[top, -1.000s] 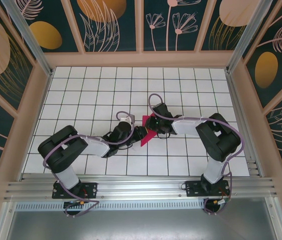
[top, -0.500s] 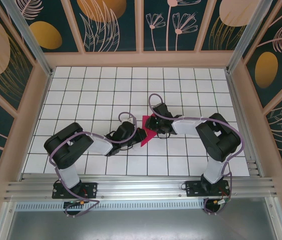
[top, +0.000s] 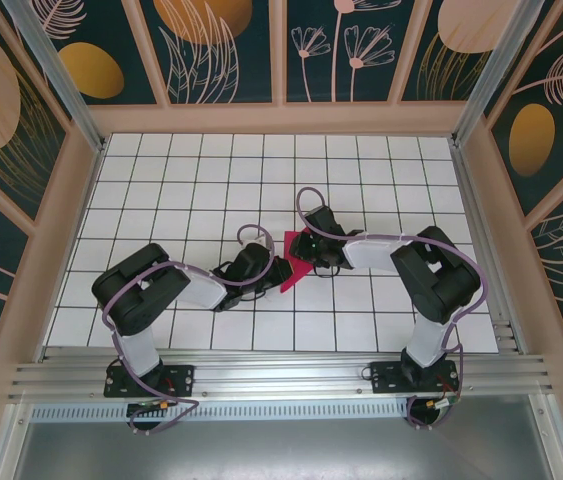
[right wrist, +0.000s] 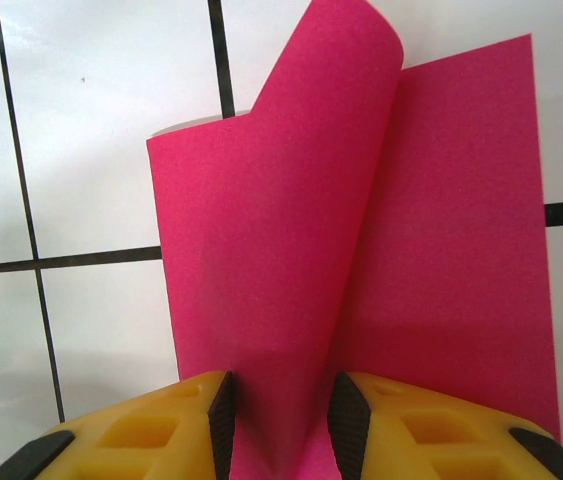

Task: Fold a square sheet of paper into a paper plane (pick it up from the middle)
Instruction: Fourth fold the wing at the center of the table.

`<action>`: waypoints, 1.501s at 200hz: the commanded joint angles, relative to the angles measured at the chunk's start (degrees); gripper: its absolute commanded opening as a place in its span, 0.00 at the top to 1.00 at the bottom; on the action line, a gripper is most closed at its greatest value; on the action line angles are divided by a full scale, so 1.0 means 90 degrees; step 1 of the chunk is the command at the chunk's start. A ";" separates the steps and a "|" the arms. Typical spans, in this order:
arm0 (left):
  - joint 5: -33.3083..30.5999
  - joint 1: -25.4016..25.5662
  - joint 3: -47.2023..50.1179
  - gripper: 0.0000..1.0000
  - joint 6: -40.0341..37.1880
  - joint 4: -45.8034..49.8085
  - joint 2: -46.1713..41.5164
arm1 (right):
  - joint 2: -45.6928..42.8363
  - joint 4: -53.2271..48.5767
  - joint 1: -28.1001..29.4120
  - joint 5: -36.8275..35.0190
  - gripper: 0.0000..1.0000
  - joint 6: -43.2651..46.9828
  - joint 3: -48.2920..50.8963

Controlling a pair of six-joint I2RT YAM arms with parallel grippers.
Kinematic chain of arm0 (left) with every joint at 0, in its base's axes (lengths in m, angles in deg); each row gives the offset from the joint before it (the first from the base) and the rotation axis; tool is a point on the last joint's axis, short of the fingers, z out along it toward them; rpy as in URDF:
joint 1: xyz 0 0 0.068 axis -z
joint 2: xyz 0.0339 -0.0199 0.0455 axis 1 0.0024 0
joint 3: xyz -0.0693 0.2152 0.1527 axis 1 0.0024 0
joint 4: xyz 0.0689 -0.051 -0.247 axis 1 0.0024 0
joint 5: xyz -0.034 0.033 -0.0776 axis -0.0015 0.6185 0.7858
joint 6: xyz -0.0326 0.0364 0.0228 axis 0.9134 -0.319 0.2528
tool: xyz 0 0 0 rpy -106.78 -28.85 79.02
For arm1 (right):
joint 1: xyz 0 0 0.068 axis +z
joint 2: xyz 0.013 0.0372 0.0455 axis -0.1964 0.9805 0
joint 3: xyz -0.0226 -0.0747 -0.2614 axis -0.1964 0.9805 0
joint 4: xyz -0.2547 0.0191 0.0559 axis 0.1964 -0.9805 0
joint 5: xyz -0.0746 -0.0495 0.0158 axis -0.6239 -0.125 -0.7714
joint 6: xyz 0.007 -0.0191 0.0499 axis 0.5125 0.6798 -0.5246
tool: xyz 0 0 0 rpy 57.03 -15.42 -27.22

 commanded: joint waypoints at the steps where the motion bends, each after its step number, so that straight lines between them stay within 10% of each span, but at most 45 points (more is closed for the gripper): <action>1: -0.0034 -0.0041 -0.0120 0.89 0.0027 0.0377 0.0157 | 0.0714 -0.1087 -0.0033 -0.0379 0.64 -0.0030 0.0384; 141: 0.0077 -0.0042 -0.0033 0.93 0.0190 0.0626 0.0321 | -0.1230 -0.0515 -0.0603 0.1365 0.54 0.1281 0.0034; 214: 0.0204 -0.0042 -0.0070 0.94 0.0103 0.0696 0.0348 | -0.0725 0.0268 -0.0788 0.2584 0.82 0.1696 0.0220; 300: 0.0266 -0.0042 -0.0109 0.95 0.0092 0.0764 0.0340 | -0.0095 0.0334 -0.0829 0.2941 0.84 0.1849 0.0112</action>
